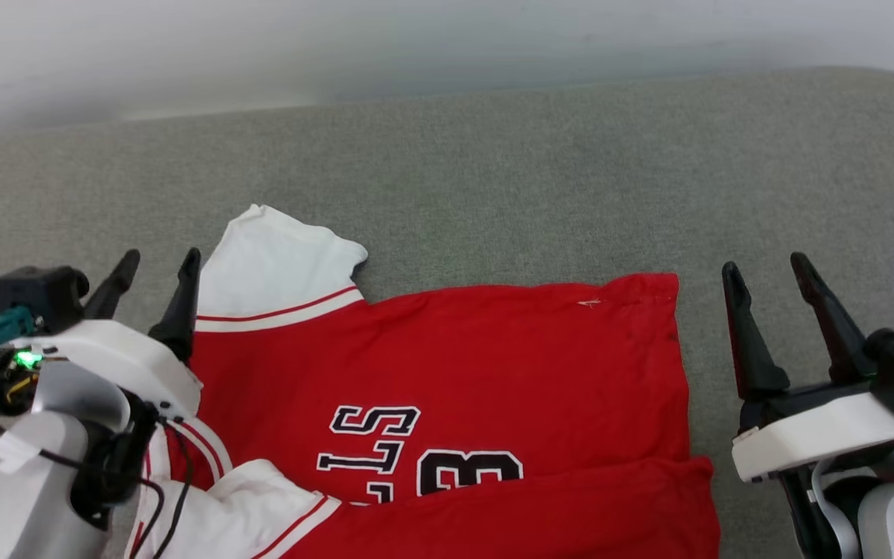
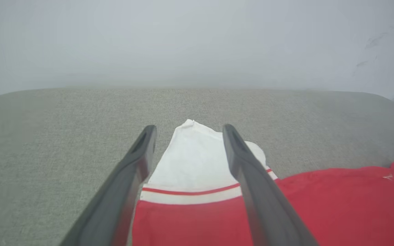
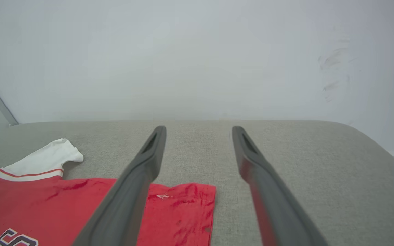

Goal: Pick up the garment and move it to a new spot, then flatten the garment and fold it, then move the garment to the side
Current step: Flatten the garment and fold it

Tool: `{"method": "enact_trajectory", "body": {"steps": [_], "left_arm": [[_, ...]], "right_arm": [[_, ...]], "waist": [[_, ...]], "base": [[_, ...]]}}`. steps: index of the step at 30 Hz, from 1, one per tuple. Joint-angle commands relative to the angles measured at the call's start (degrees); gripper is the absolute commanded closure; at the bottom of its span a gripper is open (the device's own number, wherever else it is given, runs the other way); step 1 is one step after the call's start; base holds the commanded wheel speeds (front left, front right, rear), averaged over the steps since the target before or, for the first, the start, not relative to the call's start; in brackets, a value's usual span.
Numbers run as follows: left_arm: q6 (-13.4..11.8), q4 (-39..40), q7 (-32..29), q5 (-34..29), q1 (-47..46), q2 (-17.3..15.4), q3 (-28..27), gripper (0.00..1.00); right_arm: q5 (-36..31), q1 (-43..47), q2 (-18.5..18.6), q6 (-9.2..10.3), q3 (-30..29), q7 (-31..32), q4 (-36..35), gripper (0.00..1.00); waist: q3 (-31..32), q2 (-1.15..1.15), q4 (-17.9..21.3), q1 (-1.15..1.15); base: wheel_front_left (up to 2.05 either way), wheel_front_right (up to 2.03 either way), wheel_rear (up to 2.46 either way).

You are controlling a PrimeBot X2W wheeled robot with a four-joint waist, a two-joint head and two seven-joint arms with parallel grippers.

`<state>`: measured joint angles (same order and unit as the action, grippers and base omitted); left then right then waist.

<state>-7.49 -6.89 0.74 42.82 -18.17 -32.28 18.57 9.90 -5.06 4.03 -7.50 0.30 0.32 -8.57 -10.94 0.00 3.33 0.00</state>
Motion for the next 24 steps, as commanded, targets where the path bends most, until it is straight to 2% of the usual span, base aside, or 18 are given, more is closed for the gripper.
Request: {"method": "enact_trajectory", "body": {"steps": [1, 6, 13, 17, 24], "left_arm": [[0.53, -1.09, -0.35, -0.45, -2.27, -0.19, 0.22, 0.0], [3.41, -6.23, -5.3, 0.34, -9.78, -2.15, 0.81, 0.0], [9.82, -14.6, -19.92, 3.96, -20.63, -5.46, 3.29, 0.0], [11.29, -19.02, -29.15, 6.22, -26.11, -7.32, 4.02, 0.0], [12.3, -22.73, -43.5, 8.32, -31.9, -10.85, 6.03, 0.0]], "right_arm": [[-0.71, -1.4, -0.32, 0.01, -0.05, -0.15, -0.85, 0.0], [-1.58, -4.55, -0.74, 0.01, 0.4, 0.02, -3.12, 0.0], [-1.92, -6.7, -1.09, 0.01, -0.3, -0.47, -4.25, 0.0], [-1.08, -7.21, -1.19, 0.01, -0.06, -1.12, -3.61, 0.0], [1.85, -7.6, -1.22, 0.01, 0.52, -3.06, -1.53, 0.0]], "waist": [[-3.04, 0.0, 1.73, 0.0], [-7.62, 0.0, 4.58, 0.0], [-12.52, 0.0, 7.36, 0.0], [-14.56, 0.0, 9.15, 0.0], [-17.43, 0.0, 12.3, 0.0]], "base": [[0.0, 0.0, 0.0], [0.0, 0.0, 0.0], [0.0, 0.0, 0.0], [0.0, 0.0, 0.0], [0.0, 0.0, 0.0]]}}
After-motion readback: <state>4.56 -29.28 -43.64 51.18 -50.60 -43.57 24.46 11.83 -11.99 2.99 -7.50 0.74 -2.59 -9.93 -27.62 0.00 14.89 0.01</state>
